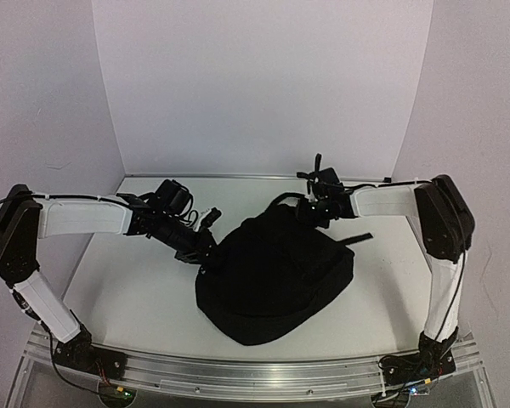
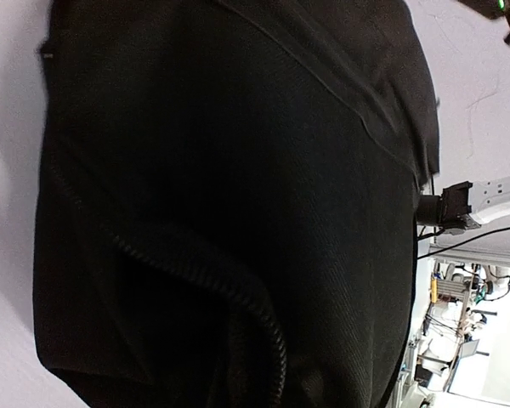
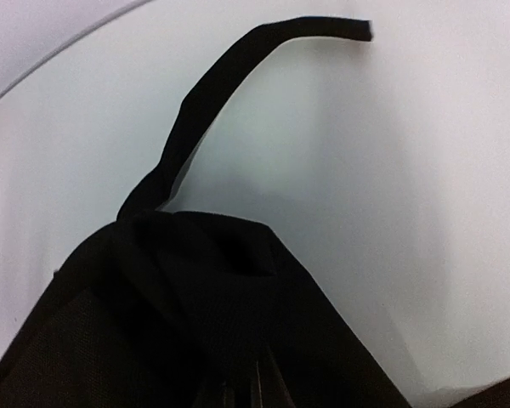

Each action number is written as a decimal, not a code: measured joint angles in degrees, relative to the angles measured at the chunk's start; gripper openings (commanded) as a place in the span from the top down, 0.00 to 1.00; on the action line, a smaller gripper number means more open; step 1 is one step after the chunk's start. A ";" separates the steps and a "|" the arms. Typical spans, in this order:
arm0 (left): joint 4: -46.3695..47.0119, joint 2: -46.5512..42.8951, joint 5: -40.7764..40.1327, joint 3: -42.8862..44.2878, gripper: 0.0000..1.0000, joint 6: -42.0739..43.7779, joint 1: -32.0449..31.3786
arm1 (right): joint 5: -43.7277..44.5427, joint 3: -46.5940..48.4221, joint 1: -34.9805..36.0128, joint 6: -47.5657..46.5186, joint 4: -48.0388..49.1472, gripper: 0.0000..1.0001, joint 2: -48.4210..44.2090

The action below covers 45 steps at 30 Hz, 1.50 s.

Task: Pack the student bag
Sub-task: Zip the student bag at the center of the board.

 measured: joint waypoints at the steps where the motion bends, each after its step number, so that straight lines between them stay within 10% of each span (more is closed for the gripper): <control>1: 0.84 -0.47 -0.44 -0.64 0.76 -1.30 -1.35 | -1.29 3.82 0.00 -1.39 1.05 1.00 3.04; 9: 2.34 -8.67 -6.10 -3.95 0.31 -8.36 -4.21 | -7.43 16.23 -0.09 -7.23 6.44 0.47 12.24; 17: -1.35 -15.64 -11.76 -2.67 0.20 -8.92 0.55 | -4.82 9.95 -0.31 -9.97 7.43 0.19 1.20; 33: 2.27 -2.68 -1.54 -0.41 0.72 -8.84 4.62 | -3.91 -10.88 7.51 -5.69 -1.15 0.08 -25.96; 45: 11.52 -2.20 1.55 -0.78 0.63 -11.34 0.09 | -0.62 -15.09 15.87 -0.87 -6.64 0.09 -25.96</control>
